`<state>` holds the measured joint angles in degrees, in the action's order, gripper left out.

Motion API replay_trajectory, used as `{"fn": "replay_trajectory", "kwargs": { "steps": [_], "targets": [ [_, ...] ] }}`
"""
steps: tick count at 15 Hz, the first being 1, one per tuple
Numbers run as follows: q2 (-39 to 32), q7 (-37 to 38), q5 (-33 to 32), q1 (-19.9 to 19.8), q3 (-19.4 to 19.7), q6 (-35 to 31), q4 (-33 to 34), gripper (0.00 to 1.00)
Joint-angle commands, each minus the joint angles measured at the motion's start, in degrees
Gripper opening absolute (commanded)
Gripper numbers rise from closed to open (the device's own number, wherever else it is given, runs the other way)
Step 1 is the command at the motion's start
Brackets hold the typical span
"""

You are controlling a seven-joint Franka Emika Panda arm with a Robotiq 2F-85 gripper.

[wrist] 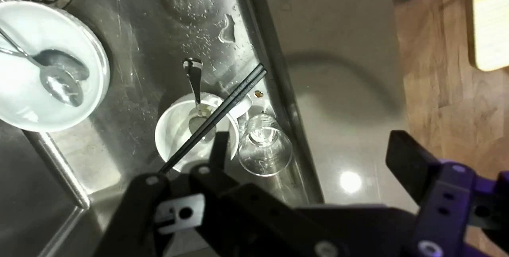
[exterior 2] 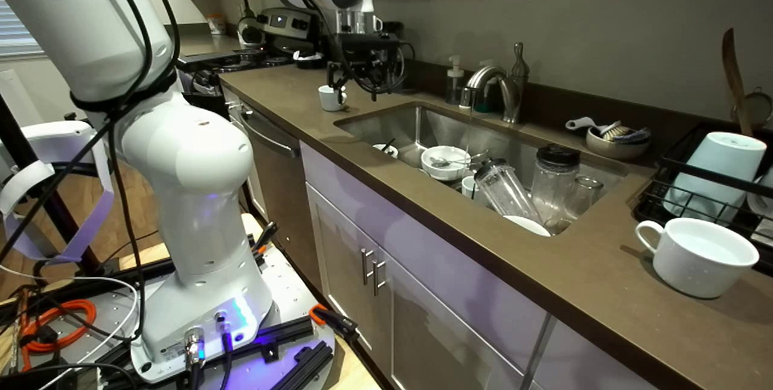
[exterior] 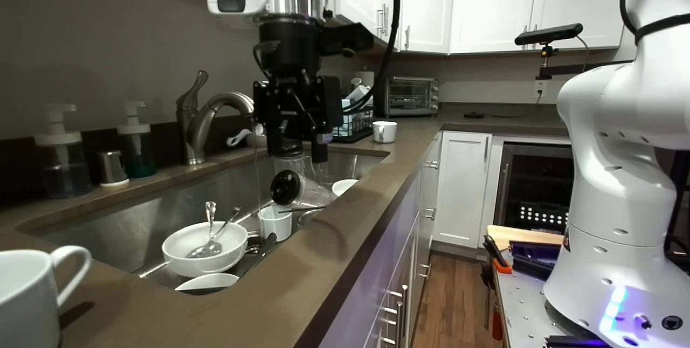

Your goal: Shift the cup on the left to the right.

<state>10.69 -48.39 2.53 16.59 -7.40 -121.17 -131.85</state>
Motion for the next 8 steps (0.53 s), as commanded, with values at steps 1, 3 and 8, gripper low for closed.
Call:
{"fn": "replay_trajectory", "kwargs": {
  "steps": [1,3,8],
  "targets": [
    [-0.34,-9.72,-0.88,-1.32,0.85,-2.44,-0.39,1.00],
    [-0.19,-14.77,0.04,-1.68,1.48,-2.03,-0.32,1.00],
    [-0.76,-19.34,0.18,-1.56,0.87,-1.84,-0.03,1.00]
  ]
}}
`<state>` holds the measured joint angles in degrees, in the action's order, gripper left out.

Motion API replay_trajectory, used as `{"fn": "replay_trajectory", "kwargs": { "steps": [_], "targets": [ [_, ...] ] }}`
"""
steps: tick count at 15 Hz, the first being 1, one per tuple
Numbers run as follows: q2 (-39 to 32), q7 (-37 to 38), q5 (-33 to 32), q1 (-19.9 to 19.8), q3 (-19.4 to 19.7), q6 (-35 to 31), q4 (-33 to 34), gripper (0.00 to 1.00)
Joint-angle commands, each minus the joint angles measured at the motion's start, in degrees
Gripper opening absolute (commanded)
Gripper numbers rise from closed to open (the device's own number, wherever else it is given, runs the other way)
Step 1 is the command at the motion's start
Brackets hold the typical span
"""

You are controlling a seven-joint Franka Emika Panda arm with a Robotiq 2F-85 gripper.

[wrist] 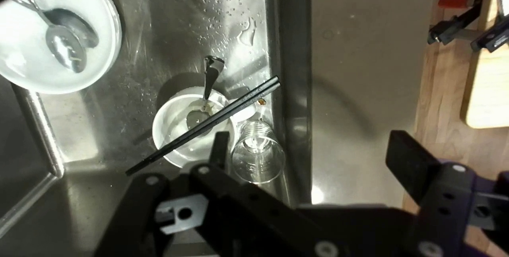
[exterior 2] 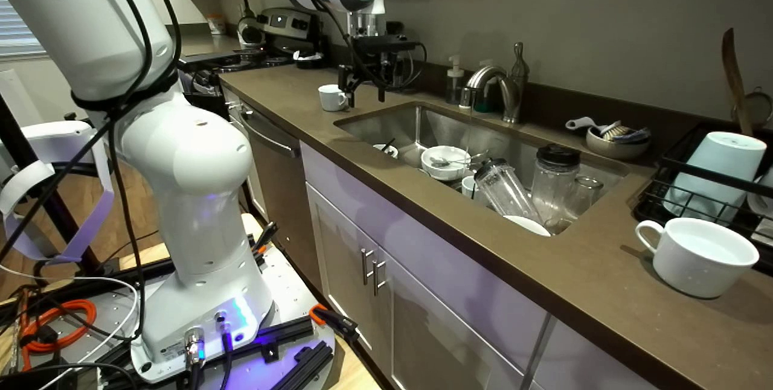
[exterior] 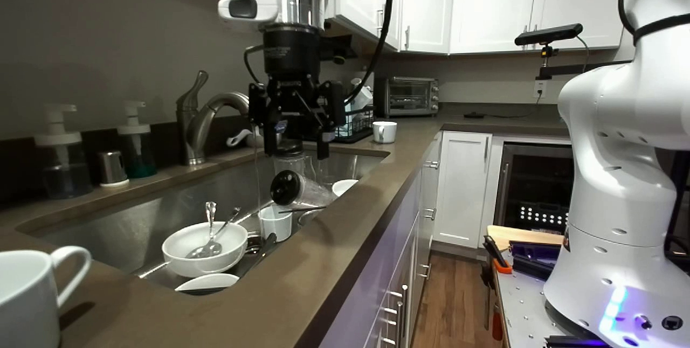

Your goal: Shift the cup on the left to the right.

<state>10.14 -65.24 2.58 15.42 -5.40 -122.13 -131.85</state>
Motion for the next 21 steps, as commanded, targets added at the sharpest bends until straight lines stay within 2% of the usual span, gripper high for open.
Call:
{"fn": "replay_trajectory", "kwargs": {
  "steps": [1,9,11,15,21],
  "targets": [
    [-0.69,-1.49,-0.08,-0.32,-1.61,-0.83,0.31,1.00],
    [-0.31,-0.59,0.13,-0.77,-2.32,0.15,0.10,1.00],
    [-0.96,2.50,-0.01,-0.64,-2.95,-0.98,-0.17,1.00],
    [-3.58,3.13,0.75,-0.02,-4.16,-2.25,1.04,1.00],
    [-10.85,2.96,-0.07,0.20,-6.48,-8.95,5.12,1.00]
  ]
}}
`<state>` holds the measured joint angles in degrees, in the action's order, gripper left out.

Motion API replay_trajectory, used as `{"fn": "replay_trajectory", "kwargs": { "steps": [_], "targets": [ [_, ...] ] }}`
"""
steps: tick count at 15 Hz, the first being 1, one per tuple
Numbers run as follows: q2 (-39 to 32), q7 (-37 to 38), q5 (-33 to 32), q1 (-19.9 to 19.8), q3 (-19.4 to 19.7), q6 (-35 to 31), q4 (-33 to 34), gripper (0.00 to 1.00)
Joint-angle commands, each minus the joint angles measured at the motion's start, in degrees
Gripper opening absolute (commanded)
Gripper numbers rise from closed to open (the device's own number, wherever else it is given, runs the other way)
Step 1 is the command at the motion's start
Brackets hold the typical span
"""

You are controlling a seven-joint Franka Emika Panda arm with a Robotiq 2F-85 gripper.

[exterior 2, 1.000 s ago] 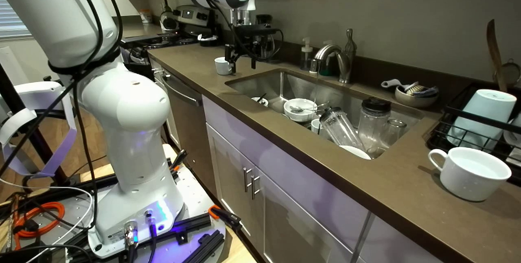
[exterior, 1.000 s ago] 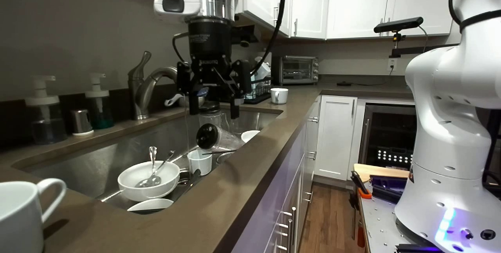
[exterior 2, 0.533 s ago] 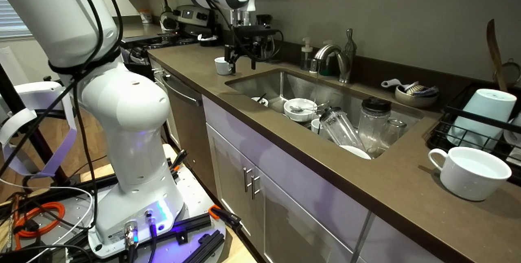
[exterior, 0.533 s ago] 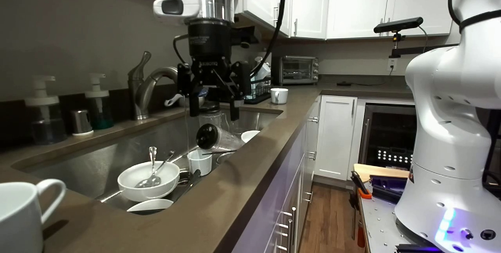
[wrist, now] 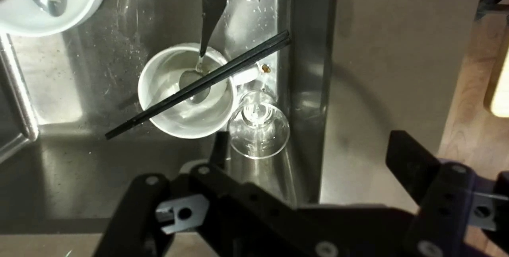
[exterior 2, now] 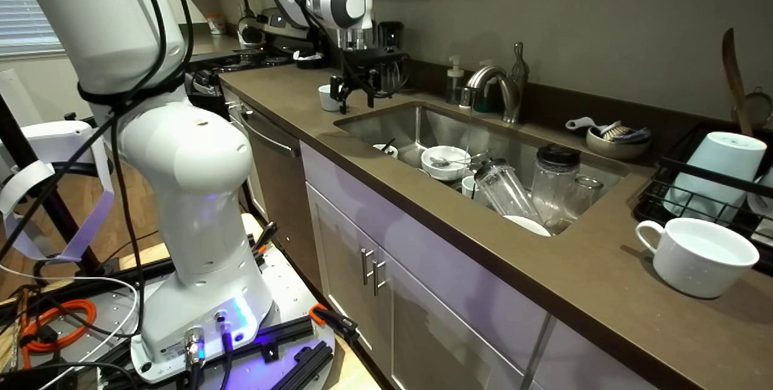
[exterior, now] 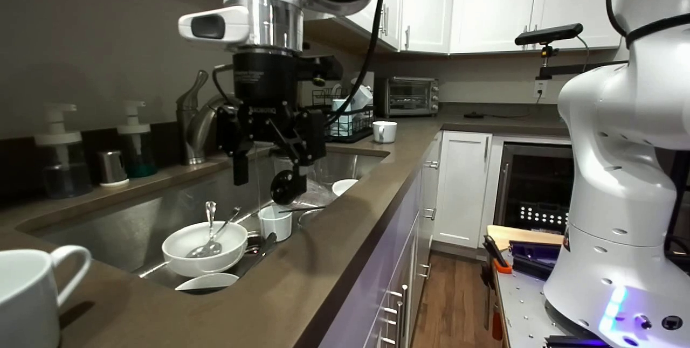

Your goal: Shift the cup on the left to the right.

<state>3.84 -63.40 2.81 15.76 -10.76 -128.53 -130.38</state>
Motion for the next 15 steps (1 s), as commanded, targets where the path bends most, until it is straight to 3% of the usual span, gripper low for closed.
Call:
{"fn": "replay_trajectory", "kwargs": {
  "steps": [1,4,5,15],
  "targets": [
    [-6.18,1.45,-0.39,-0.14,-1.54,-2.79,5.12,1.00],
    [-9.92,1.85,-0.13,0.03,-2.99,-2.05,9.23,1.00],
    [-7.13,0.68,-0.10,-0.81,-2.78,-2.02,6.06,1.00],
    [-11.25,1.85,-0.36,-0.01,-4.97,-3.39,9.94,1.00]
  ]
}}
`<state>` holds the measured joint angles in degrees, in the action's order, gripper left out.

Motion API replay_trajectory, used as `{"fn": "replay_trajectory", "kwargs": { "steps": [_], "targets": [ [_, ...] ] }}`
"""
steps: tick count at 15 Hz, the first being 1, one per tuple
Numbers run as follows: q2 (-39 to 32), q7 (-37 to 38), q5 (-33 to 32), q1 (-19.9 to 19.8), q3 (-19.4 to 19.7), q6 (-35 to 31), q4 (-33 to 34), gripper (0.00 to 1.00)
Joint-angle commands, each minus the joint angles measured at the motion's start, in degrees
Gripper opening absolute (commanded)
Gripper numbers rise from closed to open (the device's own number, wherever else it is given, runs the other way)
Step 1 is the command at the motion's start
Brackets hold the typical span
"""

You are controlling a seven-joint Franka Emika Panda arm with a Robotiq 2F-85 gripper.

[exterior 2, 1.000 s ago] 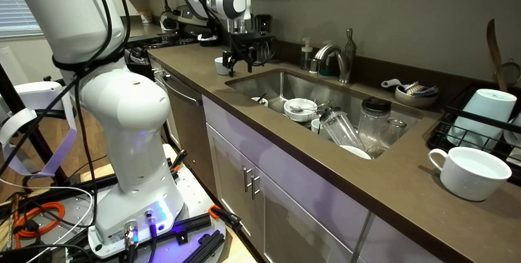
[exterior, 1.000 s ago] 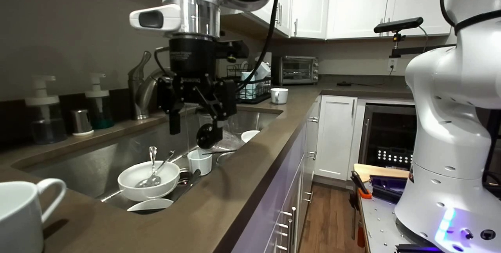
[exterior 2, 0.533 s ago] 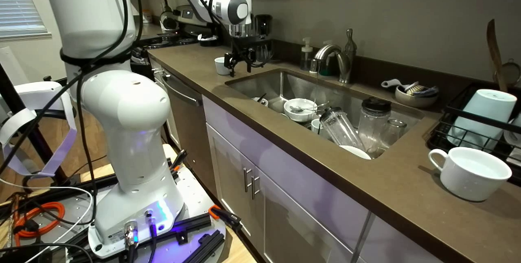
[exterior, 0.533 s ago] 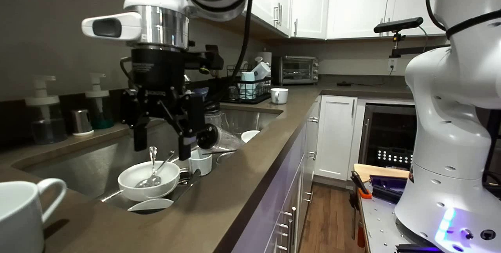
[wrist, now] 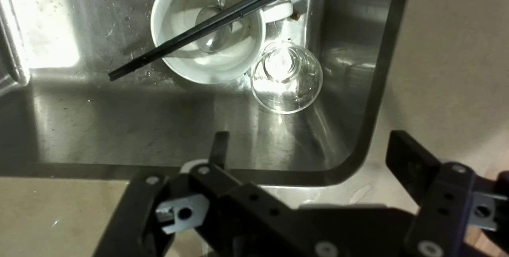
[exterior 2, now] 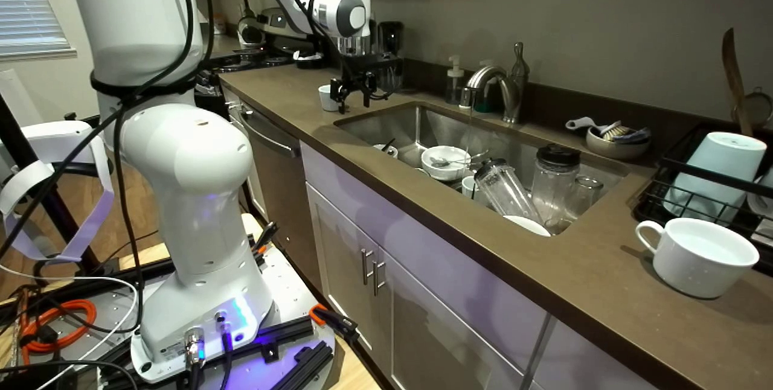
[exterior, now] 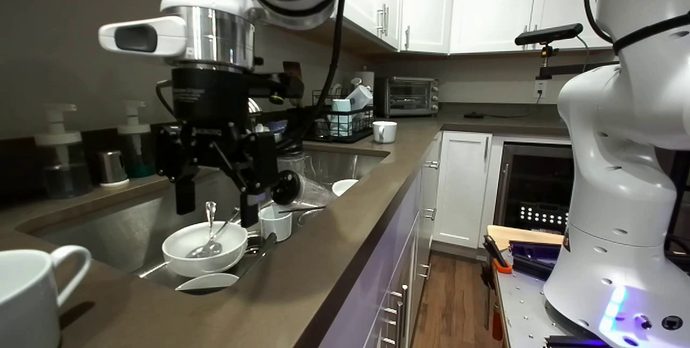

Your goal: Shift the cup on the left to the right.

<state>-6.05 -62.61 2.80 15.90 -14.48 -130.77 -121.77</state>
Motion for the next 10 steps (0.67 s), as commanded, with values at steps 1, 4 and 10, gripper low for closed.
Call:
{"fn": "replay_trajectory", "kwargs": {
  "steps": [1,4,10],
  "targets": [
    [-1.70,1.36,-0.72,-0.01,-1.51,-1.25,1.64,1.00],
    [-3.84,2.03,-1.69,0.39,-2.36,-1.10,3.71,1.00],
    [-11.53,4.81,-8.14,1.55,-2.75,-1.29,10.87,1.00]
  ]
}}
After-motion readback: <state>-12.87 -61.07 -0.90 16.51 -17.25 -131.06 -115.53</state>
